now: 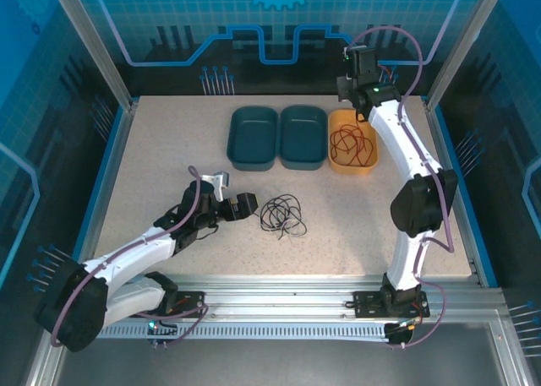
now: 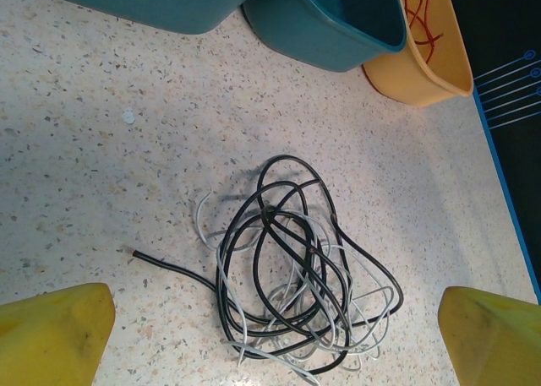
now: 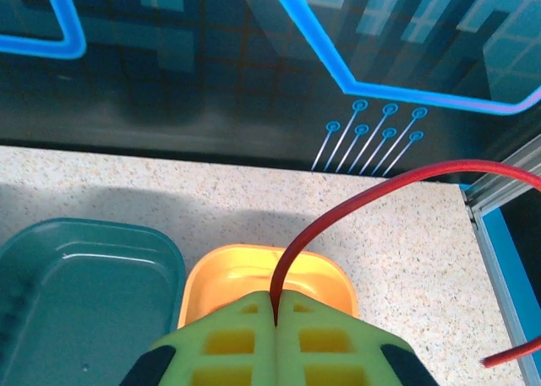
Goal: Untangle the cables
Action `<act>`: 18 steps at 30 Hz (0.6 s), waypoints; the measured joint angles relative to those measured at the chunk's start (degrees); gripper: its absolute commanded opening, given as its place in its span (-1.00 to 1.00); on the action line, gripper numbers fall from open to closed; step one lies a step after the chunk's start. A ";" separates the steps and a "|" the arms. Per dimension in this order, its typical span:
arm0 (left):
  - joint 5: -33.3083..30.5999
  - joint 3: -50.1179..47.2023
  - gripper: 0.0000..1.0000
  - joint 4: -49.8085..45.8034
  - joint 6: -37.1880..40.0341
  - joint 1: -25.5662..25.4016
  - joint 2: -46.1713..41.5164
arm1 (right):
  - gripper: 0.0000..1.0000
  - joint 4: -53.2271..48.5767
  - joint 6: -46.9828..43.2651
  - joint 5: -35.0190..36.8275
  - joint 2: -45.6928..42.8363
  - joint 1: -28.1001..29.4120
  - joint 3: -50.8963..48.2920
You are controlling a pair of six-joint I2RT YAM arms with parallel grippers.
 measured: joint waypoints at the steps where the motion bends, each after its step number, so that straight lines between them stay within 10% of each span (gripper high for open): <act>1: 0.00 0.00 0.99 0.00 0.00 0.00 0.04 | -1.00 -0.13 0.02 -0.15 0.17 -0.04 -0.02; 18: -0.07 0.20 0.98 -0.87 1.27 -0.22 0.09 | -1.00 0.83 6.12 -12.81 0.24 -0.59 -14.43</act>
